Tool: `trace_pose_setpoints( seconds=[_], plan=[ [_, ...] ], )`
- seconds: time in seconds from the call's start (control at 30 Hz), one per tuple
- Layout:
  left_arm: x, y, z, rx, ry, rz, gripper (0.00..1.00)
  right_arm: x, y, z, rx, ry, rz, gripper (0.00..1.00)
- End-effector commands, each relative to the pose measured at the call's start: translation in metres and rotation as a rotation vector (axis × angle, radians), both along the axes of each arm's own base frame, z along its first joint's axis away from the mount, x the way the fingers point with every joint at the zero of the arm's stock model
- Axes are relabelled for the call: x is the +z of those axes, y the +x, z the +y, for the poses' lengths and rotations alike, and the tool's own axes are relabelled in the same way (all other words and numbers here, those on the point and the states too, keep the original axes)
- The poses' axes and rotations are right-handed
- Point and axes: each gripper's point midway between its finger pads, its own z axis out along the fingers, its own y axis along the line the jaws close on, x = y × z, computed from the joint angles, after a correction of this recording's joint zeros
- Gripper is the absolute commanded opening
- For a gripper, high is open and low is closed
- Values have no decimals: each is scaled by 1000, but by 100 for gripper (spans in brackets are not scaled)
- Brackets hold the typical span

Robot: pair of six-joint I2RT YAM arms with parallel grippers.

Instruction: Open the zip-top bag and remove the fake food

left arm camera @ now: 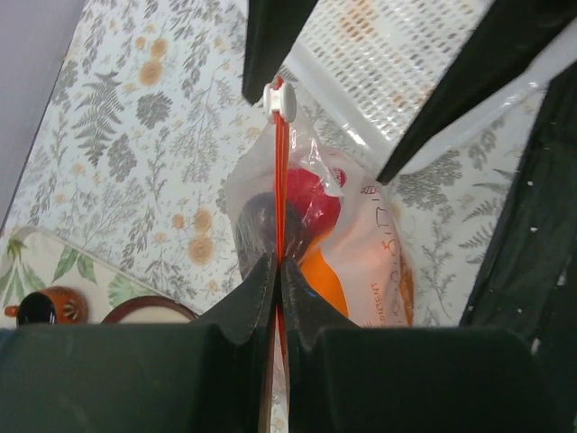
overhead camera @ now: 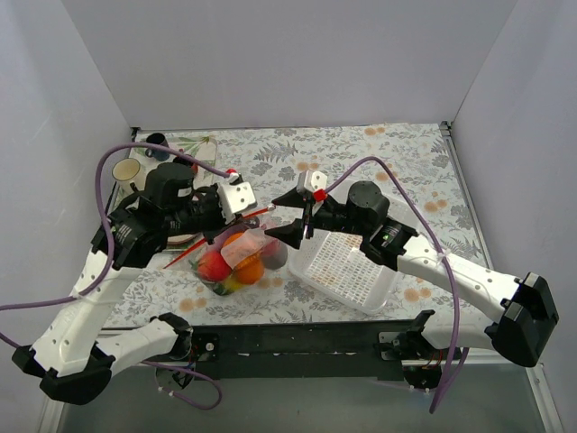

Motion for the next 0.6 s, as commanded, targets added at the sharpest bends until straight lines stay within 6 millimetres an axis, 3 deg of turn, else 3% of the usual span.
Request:
trace_pose_setpoints(
  seconds=[0.0, 0.2, 0.4, 0.5, 0.57],
  plan=[
    [37, -39, -6, -173, -81, -41, 0, 22, -17, 1, 96, 74, -40, 77],
    [42, -44, -7, -185, -95, -31, 0, 34, -32, -3, 153, 116, -47, 65],
    [39, -46, -10, -198, -105, -8, 0, 47, -50, -5, 236, 180, -16, 41],
    [39, -45, -11, -194, -111, -7, 0, 45, -53, -3, 260, 181, -6, 31],
    [40, -44, -12, -192, -117, -8, 0, 41, -55, -3, 273, 175, 1, 19]
  ],
)
